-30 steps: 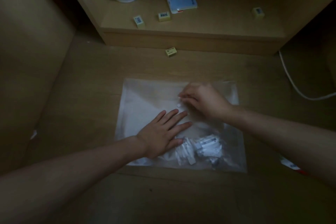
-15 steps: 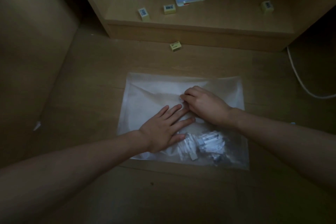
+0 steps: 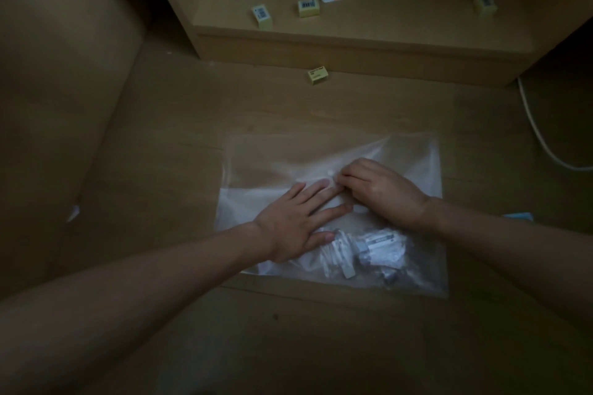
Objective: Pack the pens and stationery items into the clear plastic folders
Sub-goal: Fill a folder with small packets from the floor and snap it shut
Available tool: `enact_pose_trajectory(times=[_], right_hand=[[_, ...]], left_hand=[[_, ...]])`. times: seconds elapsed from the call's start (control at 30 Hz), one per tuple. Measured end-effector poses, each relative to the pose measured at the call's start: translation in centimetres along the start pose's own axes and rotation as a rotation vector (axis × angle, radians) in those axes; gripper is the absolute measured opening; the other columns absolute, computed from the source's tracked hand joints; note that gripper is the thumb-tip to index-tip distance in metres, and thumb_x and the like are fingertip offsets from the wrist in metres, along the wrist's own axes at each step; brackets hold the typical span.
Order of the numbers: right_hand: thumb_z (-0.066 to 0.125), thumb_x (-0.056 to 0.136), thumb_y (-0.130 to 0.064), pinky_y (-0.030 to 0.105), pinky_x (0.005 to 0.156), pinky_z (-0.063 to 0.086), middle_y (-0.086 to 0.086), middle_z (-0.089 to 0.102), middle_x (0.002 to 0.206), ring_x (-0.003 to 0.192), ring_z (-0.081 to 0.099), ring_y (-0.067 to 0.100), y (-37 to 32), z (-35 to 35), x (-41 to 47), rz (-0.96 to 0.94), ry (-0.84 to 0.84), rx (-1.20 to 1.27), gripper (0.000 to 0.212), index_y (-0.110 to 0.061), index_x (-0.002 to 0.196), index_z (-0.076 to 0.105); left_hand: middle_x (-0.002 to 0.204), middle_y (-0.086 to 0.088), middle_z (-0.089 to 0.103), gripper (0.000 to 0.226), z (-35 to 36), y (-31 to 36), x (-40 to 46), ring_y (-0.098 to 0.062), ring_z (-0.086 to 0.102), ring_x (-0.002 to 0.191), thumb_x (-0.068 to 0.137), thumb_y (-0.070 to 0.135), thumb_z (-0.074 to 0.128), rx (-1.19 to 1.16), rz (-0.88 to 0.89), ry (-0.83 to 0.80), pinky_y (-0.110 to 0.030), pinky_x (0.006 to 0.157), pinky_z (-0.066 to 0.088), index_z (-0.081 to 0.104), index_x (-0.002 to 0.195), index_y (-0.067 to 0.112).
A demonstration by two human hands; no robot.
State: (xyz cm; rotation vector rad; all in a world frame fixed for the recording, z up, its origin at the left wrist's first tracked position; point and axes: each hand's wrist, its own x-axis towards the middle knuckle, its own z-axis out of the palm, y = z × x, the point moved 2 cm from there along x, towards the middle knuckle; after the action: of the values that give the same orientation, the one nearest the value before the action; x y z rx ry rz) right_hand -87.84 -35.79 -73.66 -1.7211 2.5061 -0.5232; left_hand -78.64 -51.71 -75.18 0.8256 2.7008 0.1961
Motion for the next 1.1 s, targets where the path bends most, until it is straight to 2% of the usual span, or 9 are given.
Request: enact_pose_trajectory(times=[0.07, 0.17, 0.27, 0.37, 0.57, 0.73, 0.83, 0.93, 1.1], right_hand=[[0.048, 0.086, -0.012, 0.036, 0.08, 0.05, 0.018, 0.064, 0.095, 0.089, 0.058, 0.029, -0.3, 0.1, -0.5, 0.024, 0.031, 0.011, 0.031, 0.006, 0.103, 0.065], [0.044, 0.088, -0.013, 0.029, 0.09, 0.04, 0.019, 0.063, 0.103, 0.099, 0.047, 0.023, -0.5, 0.4, -0.6, 0.061, 0.042, -0.001, 0.038, 0.009, 0.115, 0.061], [0.042, 0.086, -0.014, 0.031, 0.088, 0.046, 0.019, 0.063, 0.105, 0.1, 0.051, 0.025, -0.6, 0.3, -0.6, 0.044, 0.024, -0.036, 0.042, 0.008, 0.118, 0.06], [0.043, 0.085, -0.015, 0.033, 0.084, 0.052, 0.018, 0.063, 0.105, 0.097, 0.059, 0.029, -0.6, 0.4, -0.4, 0.037, 0.01, -0.046, 0.043, 0.006, 0.118, 0.059], [0.064, 0.082, 0.0, 0.03, 0.09, 0.041, 0.018, 0.057, 0.113, 0.102, 0.053, 0.03, 0.2, 1.1, -0.3, 0.177, -0.005, 0.014, 0.05, 0.003, 0.13, 0.049], [0.045, 0.091, -0.02, 0.034, 0.085, 0.042, 0.015, 0.06, 0.106, 0.095, 0.057, 0.031, 0.4, 0.7, 0.7, 0.135, 0.039, -0.127, 0.036, 0.0, 0.116, 0.061], [0.045, 0.088, -0.018, 0.034, 0.088, 0.038, 0.016, 0.065, 0.104, 0.093, 0.062, 0.033, 0.9, 0.7, 0.7, 0.032, 0.018, -0.159, 0.036, 0.002, 0.109, 0.065], [0.047, 0.086, -0.017, 0.034, 0.08, 0.048, 0.015, 0.068, 0.095, 0.083, 0.065, 0.031, 1.0, 0.4, 0.8, 0.0, 0.027, -0.115, 0.033, 0.002, 0.103, 0.068], [0.049, 0.085, -0.012, 0.034, 0.072, 0.043, 0.014, 0.063, 0.082, 0.07, 0.061, 0.031, 0.6, 0.2, 1.1, -0.004, 0.079, -0.111, 0.027, 0.003, 0.097, 0.068]], left_hand=[[0.159, -0.01, 0.008, 0.065, 0.0, -0.1, 0.0, -0.028, 0.009, 0.147, 0.093, 0.054, 0.006, 0.0, -0.013, -0.001, -0.043, 0.116, 0.009, 0.016, 0.151, 0.026], [0.152, -0.016, 0.032, 0.059, -0.1, 0.0, 0.0, -0.033, 0.034, 0.138, 0.096, 0.048, 0.02, 0.056, 0.011, 0.072, -0.048, 0.109, 0.029, 0.037, 0.145, 0.02], [0.146, -0.017, 0.042, 0.056, 0.1, -0.1, -0.1, -0.035, 0.044, 0.131, 0.096, 0.046, 0.026, 0.075, 0.017, 0.106, -0.05, 0.102, 0.038, 0.046, 0.14, 0.018], [0.146, -0.017, 0.042, 0.057, 0.0, -0.1, -0.1, -0.035, 0.044, 0.132, 0.096, 0.047, 0.026, 0.068, 0.028, 0.122, -0.05, 0.102, 0.039, 0.045, 0.141, 0.018], [0.146, -0.014, 0.042, 0.057, 0.2, -0.2, -0.1, -0.034, 0.045, 0.131, 0.096, 0.047, 0.026, 0.077, 0.016, 0.114, -0.049, 0.102, 0.039, 0.045, 0.141, 0.019], [0.153, -0.013, 0.03, 0.06, 0.2, -0.2, 0.0, -0.034, 0.032, 0.139, 0.096, 0.05, 0.02, 0.027, 0.018, 0.076, -0.047, 0.11, 0.027, 0.035, 0.146, 0.021], [0.151, -0.014, 0.035, 0.059, -0.1, -0.1, 0.0, -0.034, 0.036, 0.137, 0.096, 0.049, 0.021, 0.035, 0.011, 0.068, -0.048, 0.108, 0.032, 0.039, 0.145, 0.021], [0.158, -0.011, 0.017, 0.063, 0.1, -0.2, 0.0, -0.031, 0.017, 0.145, 0.094, 0.052, 0.011, 0.004, 0.009, 0.022, -0.044, 0.115, 0.014, 0.022, 0.15, 0.024], [0.157, -0.012, 0.018, 0.063, 0.2, -0.2, 0.0, -0.032, 0.018, 0.145, 0.095, 0.052, 0.013, 0.005, 0.01, 0.006, -0.046, 0.115, 0.015, 0.026, 0.149, 0.023]])
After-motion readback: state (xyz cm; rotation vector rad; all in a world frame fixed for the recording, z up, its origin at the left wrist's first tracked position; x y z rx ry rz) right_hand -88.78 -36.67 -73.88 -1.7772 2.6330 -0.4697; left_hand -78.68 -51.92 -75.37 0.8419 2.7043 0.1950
